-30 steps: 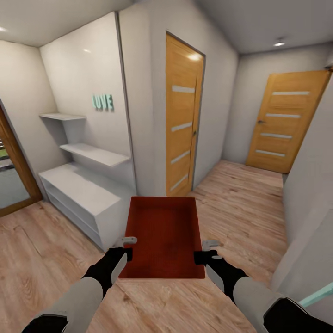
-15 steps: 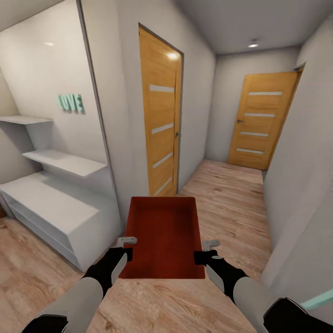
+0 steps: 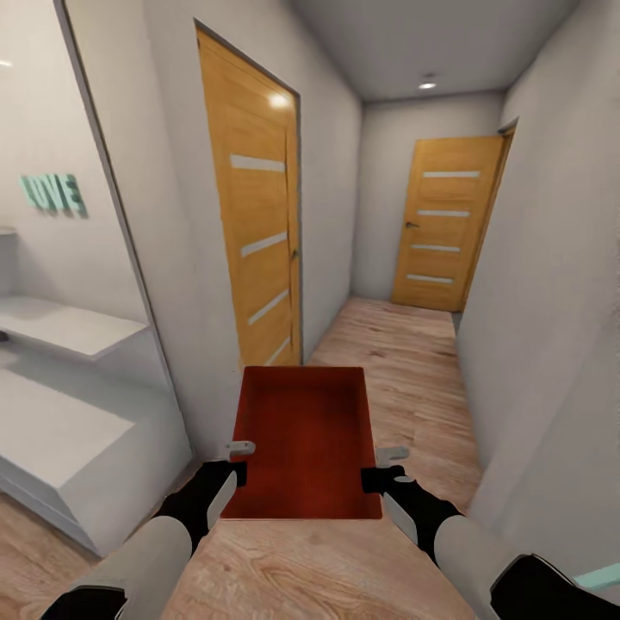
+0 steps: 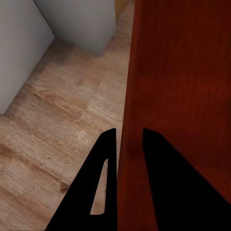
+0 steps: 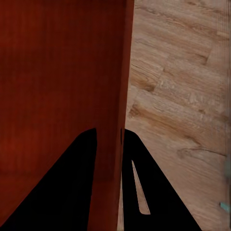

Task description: Move the two storage containers from the living room to the garage. In the garage, place one container on the floor and stack the other container on top of it (either order is fine).

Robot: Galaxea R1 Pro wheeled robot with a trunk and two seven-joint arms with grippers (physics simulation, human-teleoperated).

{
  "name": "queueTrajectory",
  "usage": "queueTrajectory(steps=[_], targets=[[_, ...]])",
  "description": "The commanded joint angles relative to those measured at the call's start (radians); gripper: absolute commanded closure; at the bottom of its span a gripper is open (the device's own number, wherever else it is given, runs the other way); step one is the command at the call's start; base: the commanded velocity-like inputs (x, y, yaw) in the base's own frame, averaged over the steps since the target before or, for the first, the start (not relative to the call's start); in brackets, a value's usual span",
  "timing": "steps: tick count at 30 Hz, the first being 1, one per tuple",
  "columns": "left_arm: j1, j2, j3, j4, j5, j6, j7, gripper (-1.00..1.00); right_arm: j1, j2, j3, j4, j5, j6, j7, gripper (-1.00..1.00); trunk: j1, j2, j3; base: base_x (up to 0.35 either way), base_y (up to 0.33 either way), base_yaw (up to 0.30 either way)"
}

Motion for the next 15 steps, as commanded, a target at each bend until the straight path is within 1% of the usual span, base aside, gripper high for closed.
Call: queueTrajectory(steps=[1,15], targets=[[-0.001,0.018,-0.002,-0.028,0.013,0.002,0.007,1.00,-0.001,-0.015,0.005,0.056,-0.027,0.006,-0.006,1.00,0.001,-0.002,-0.002,0.322,0.000,-0.243],[-0.001,0.018,-0.002,-0.028,0.013,0.002,0.007,1.00,-0.001,-0.015,0.005,0.056,-0.027,0.006,-0.006,1.00,0.001,-0.002,-0.002,0.322,0.000,-0.243]])
